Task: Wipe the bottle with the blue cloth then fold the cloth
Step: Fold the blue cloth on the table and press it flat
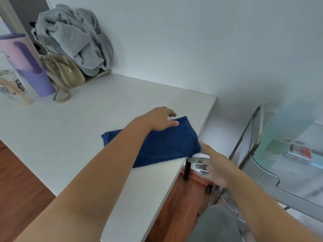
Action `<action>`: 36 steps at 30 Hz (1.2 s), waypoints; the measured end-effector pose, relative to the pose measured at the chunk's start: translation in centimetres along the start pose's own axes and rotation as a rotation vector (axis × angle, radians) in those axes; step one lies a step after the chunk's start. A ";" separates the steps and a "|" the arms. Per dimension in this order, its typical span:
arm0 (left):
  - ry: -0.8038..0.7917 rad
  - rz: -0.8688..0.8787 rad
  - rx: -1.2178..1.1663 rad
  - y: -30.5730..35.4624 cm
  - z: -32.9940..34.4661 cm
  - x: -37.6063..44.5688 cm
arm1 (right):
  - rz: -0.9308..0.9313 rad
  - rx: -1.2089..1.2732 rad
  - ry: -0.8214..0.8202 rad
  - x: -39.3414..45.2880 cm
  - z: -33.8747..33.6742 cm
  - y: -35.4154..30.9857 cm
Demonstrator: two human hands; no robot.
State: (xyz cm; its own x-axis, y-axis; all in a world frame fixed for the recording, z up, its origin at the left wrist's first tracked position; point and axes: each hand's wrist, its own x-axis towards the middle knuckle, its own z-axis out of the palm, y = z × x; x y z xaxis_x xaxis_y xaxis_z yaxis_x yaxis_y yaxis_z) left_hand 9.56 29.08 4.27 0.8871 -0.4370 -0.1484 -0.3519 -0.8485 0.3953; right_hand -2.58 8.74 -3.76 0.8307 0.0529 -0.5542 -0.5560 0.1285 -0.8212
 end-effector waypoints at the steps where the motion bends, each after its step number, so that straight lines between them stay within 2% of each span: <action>1: -0.027 0.005 0.035 0.8 0.4 1.1 | 0.019 0.068 -0.043 -0.1 0.2 0.1; 8: -0.146 0.011 -0.016 2.4 0.0 5.2 | -0.060 0.205 0.055 0.0 0.0 -1.1; 12: -0.041 0.066 -0.181 3.0 -1.3 6.1 | -0.204 0.281 0.124 0.0 -1.0 -3.3; 15: 0.048 0.106 -0.190 3.2 -3.4 6.2 | -0.390 0.251 0.236 -0.3 -1.6 -5.7; 18: 0.109 0.148 -0.227 2.3 -6.0 5.3 | -0.651 -0.090 0.425 -1.0 -0.5 -7.5; 20: 0.139 0.142 -0.214 0.6 -7.2 3.9 | -0.823 -0.381 0.479 -1.9 1.6 -7.8; 23: 0.111 0.075 -0.155 -3.2 -7.8 0.8 | -1.038 -0.733 0.415 -2.9 5.9 -6.5; 27: 0.102 0.014 -0.178 -8.1 -6.6 -3.9 | -1.278 -0.976 0.255 -3.3 11.0 -2.9; 30: 0.140 -0.013 -0.190 -10.4 -5.4 -6.5 | -1.360 -1.084 0.235 -3.2 12.9 -0.4; 36: 0.214 -0.037 -0.130 -12.4 -4.2 -9.0 | -1.349 -1.206 0.197 -3.4 13.8 1.0</action>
State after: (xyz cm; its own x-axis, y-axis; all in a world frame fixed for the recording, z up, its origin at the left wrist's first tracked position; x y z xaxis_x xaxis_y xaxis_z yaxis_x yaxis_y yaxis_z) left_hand 7.24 44.77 4.55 0.9465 -0.3216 0.0255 -0.2892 -0.8110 0.5085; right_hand -5.58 22.38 -0.78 0.7126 0.4150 0.5657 0.6312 -0.7312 -0.2587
